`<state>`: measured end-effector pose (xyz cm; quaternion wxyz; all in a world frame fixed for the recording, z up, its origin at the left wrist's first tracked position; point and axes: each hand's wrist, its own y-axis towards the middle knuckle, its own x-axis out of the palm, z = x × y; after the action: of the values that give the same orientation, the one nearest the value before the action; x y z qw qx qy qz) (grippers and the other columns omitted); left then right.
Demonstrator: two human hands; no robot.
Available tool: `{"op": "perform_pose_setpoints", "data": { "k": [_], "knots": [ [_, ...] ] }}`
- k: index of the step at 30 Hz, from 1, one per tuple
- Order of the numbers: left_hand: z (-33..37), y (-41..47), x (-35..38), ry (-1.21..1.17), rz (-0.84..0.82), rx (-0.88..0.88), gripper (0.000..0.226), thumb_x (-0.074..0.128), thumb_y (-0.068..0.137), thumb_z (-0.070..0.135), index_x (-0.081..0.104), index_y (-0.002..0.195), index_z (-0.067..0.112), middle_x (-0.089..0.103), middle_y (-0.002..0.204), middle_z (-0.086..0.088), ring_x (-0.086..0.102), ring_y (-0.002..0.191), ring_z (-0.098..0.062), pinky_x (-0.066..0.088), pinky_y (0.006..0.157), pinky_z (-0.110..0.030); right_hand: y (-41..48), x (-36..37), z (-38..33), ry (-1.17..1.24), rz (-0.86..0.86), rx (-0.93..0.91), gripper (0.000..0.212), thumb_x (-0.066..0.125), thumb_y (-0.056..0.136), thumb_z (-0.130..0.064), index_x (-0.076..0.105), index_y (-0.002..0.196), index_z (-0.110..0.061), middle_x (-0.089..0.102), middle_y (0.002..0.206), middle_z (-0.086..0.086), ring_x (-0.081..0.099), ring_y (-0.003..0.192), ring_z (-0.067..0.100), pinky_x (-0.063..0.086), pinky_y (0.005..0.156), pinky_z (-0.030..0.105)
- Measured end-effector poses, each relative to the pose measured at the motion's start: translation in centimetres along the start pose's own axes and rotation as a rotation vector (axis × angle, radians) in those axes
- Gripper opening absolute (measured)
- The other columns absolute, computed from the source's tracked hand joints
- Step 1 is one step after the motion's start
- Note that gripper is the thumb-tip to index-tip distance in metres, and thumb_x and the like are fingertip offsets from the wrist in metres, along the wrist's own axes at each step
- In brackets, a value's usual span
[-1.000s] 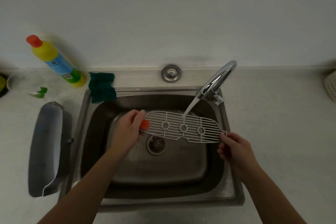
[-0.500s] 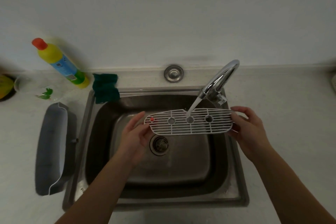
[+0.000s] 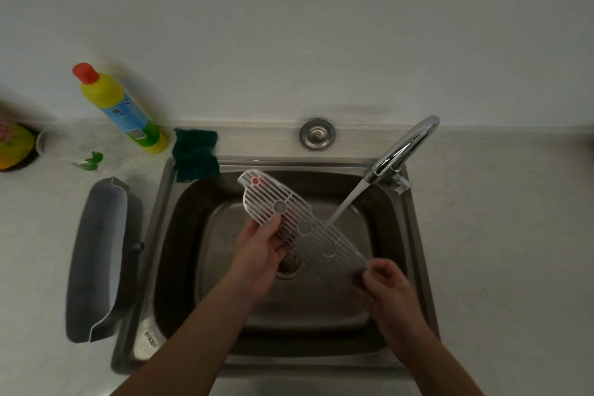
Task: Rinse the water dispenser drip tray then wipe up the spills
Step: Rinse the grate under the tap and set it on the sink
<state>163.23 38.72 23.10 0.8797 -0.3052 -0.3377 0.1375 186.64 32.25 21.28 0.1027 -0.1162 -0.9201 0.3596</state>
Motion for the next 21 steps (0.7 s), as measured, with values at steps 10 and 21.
{"op": "perform_pose_setpoints", "data": {
  "k": [10, 21],
  "knots": [
    [1.0, 1.1, 3.5, 1.146, -0.262, 0.380, 0.022, 0.062, 0.102, 0.022, 0.067, 0.123, 0.026, 0.073, 0.103, 0.012, 0.069, 0.096, 0.008, 0.059, 0.086, -0.019, 1.7, 3.2, -7.8, -0.503, -0.122, -0.302, 0.040, 0.070, 0.094, -0.032, 0.053, 0.128, -0.044, 0.066, 0.119, -0.010, 0.070, 0.101, 0.011, 0.064, 0.079, 0.036],
    [3.3, 1.3, -0.6, 1.427, -0.353, 0.328, 0.029, 0.069, 0.097, 0.033, 0.066, 0.126, 0.034, 0.072, 0.101, 0.015, 0.067, 0.093, 0.005, 0.057, 0.085, -0.017, 3.4, 2.9, -9.3, -0.448, -0.170, -0.345, 0.015, 0.069, 0.097, -0.018, 0.074, 0.090, -0.030, 0.076, 0.089, 0.002, 0.077, 0.078, 0.018, 0.061, 0.060, 0.031]
  ]
}}
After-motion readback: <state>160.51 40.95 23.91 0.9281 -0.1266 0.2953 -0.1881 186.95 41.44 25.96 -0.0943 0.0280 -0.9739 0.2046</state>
